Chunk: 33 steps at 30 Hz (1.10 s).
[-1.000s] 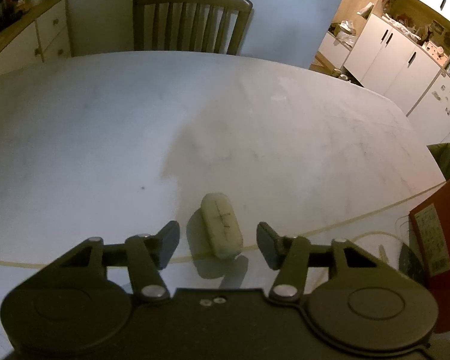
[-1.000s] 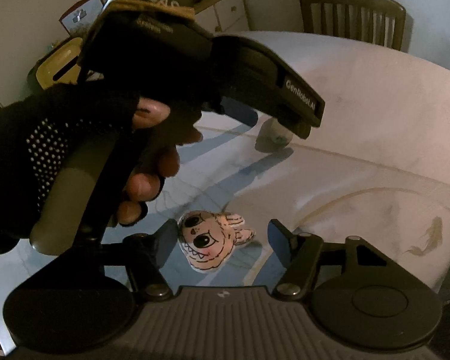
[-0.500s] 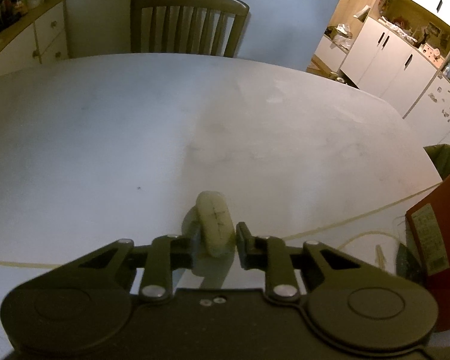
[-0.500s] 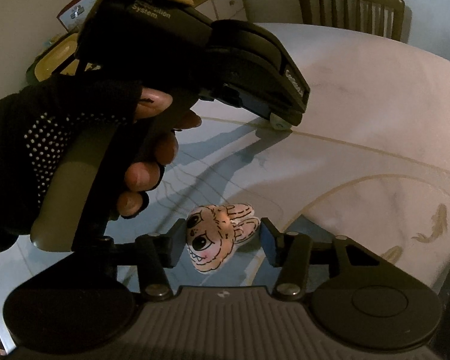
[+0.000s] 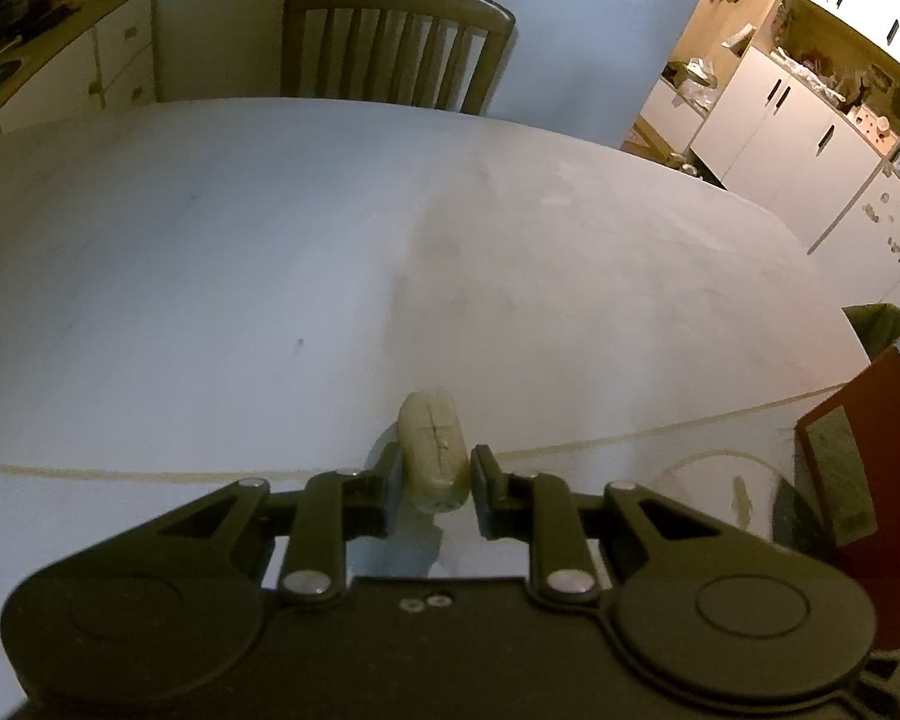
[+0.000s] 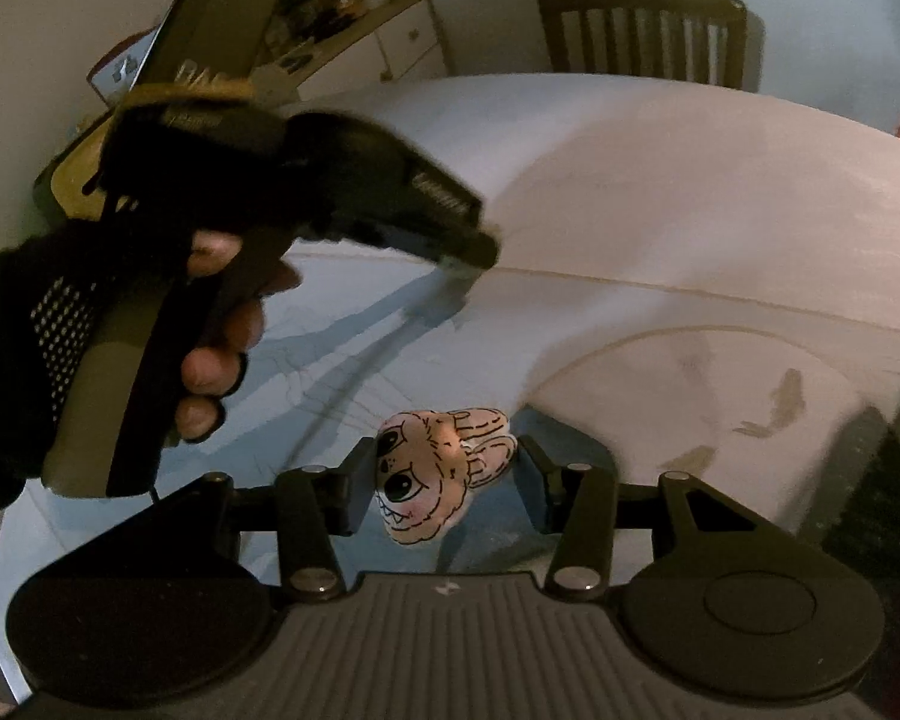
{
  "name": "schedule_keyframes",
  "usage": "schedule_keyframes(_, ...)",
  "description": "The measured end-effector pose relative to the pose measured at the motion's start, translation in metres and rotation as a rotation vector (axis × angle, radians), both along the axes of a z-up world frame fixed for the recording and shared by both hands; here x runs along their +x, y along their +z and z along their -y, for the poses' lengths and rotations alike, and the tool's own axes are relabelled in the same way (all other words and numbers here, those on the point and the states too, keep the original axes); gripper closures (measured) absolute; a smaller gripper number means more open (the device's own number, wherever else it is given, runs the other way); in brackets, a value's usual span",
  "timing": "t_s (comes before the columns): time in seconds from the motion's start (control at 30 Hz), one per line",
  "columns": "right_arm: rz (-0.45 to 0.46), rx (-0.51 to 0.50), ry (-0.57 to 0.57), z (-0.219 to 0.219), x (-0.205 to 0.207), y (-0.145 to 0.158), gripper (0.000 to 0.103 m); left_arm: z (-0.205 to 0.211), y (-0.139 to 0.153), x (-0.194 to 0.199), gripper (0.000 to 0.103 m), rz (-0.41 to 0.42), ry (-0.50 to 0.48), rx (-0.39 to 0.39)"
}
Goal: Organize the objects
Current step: 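Carry the white eraser and bunny keychain over into the cardboard box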
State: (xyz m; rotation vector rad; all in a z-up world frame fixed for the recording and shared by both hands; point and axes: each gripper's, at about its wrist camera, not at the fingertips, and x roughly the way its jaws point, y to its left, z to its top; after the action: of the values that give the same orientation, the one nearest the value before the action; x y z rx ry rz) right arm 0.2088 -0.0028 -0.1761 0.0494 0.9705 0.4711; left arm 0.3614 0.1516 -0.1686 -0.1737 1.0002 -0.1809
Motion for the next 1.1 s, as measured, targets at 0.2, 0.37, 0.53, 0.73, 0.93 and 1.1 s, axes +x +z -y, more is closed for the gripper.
schedule_keyframes(0.2,0.030,-0.001,-0.050,0.024,-0.016,0.024,0.055,0.003,0.007,-0.016,0.082,0.008,-0.002,-0.010)
schedule_keyframes(0.37,0.047,0.001,-0.087,0.045,-0.029,0.042,0.055,0.011,0.013,-0.035,0.083,0.017,-0.018,-0.021)
schedule_keyframes(0.53,0.060,0.009,-0.119,0.072,-0.044,0.059,0.055,0.022,0.015,-0.056,0.083,0.006,-0.026,-0.031)
schedule_keyframes(0.73,0.062,0.011,-0.168,0.111,-0.067,0.077,0.055,0.039,0.032,-0.084,0.083,0.018,-0.041,-0.087)
schedule_keyframes(0.93,0.089,0.009,-0.202,0.152,-0.087,0.094,0.055,0.079,0.063,-0.108,0.083,0.050,-0.090,-0.124)
schedule_keyframes(1.1,0.108,0.014,-0.230,0.187,-0.098,0.102,0.055,0.115,0.087,-0.122,0.083,0.077,-0.137,-0.150)
